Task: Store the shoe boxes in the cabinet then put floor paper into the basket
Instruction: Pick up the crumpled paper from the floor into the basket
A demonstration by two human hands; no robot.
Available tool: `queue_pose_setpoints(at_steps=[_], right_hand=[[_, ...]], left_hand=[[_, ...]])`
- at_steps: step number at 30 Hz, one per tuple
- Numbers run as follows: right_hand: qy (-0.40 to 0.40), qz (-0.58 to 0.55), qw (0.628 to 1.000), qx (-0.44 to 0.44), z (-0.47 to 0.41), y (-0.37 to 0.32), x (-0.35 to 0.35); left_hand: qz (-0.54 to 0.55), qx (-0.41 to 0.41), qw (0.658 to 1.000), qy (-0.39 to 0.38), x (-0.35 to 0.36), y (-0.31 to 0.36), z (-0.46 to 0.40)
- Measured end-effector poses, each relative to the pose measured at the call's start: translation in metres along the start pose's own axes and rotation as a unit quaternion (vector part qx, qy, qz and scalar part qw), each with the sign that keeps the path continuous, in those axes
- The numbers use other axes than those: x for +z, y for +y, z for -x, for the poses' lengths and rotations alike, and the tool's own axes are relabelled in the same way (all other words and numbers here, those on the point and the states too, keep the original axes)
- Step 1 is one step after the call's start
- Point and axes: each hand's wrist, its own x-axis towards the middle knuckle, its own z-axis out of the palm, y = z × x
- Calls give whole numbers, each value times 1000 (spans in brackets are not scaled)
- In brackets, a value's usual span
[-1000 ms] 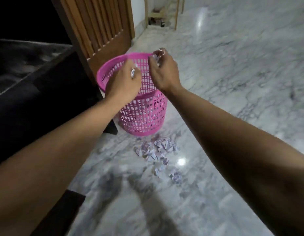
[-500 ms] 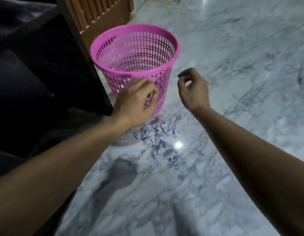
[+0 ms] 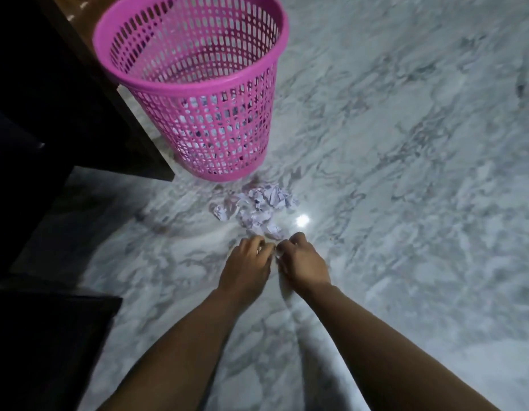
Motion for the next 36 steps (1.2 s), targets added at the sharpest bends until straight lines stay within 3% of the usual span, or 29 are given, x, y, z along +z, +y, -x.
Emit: queue_pose_setpoints(at_steps=[3,7,11,17,20,23,25,28,31,33,36], right_hand=[[19,-35,999,4,2,8,0],[106,-184,971,111,5,21,-10],[97,-204,955,192,-9,22,-29],[92,-132,981,109,-53,9,-34],[46,-111,991,50,-65,-2,-30],[-28,-32,999,25,-67,-5,-14],[-20,8,1000,11,-62,-6,-4],[17,-35,999,17,-55,-2,-4],[51,-122,989,63,-52,1,-12],[79,-165,979,86,-54,-3,-17],[97,-221,967,83,-60,-12,-24]], left_hand=[[29,8,999,12,2,-1,5],[193,-130,970,71,-19,3,5],[213,-167,954,128,-35,-7,-16],[50,-111,992,-33,-14,-25,-41],[56,-102,993,-35,-2,-25,-31],[114,-91,989,32,-1,-27,-18],[185,-121,972,86,-11,-28,-16],[260,-177,932,179,-29,-37,-30],[217,-200,929,223,-41,-56,-51],[142,-196,950,197,-41,-71,-63],[63,-176,981,57,-34,-83,-64]])
